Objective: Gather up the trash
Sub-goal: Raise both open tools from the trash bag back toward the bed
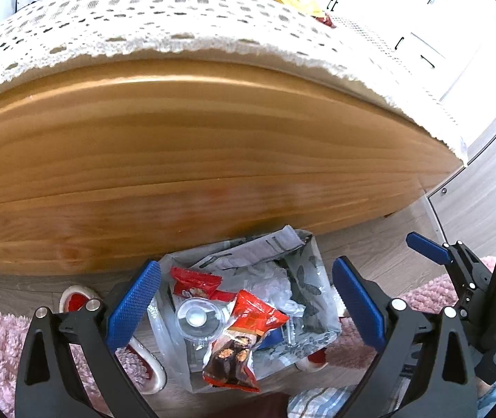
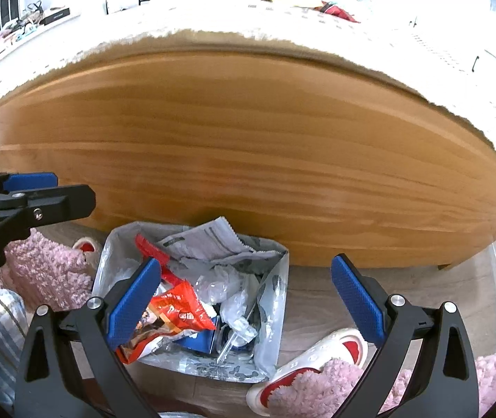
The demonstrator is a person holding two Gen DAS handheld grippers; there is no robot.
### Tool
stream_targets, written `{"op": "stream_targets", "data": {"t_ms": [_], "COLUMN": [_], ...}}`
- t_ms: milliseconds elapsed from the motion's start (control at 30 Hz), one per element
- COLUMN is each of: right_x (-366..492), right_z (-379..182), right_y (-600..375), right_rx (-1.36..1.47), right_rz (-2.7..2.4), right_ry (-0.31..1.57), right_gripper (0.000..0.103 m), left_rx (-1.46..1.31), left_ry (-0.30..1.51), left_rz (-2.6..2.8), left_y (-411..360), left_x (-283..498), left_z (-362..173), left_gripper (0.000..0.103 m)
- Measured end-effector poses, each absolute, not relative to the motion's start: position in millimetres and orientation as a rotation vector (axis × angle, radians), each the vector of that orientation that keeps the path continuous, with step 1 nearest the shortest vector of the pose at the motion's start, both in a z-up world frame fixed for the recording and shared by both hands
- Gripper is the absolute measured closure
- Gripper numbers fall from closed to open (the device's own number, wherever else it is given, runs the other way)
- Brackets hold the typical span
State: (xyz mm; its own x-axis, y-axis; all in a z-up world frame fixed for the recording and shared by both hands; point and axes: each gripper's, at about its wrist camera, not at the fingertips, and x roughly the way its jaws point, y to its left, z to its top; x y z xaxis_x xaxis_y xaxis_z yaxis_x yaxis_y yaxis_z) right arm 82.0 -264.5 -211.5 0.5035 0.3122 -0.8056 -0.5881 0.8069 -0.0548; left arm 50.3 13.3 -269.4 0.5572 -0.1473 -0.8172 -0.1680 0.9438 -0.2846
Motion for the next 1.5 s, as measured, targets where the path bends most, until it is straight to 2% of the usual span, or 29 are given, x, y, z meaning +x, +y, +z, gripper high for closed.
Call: {"op": "stream_targets", "data": {"t_ms": [1000, 1500], "right_x": [81.2, 96.2], "right_z": [-151.7, -122.8], "right_y": [-286.2, -286.2], "right_rx": [-0.211, -0.244], "right_rz": [0.547, 0.512], "right_ry": [0.671, 0.450], "right_gripper": [0.009, 0.009], "left_rx": [-0.283, -0.240], "left_ry": [0.749, 0.607], "left_rz": [-0.006, 0.012], "left_y": [11.6, 16.9], "left_x": [37.0, 44.8], "left_z": [-205.2, -168.5], "left_gripper": [0.007, 0.007]}}
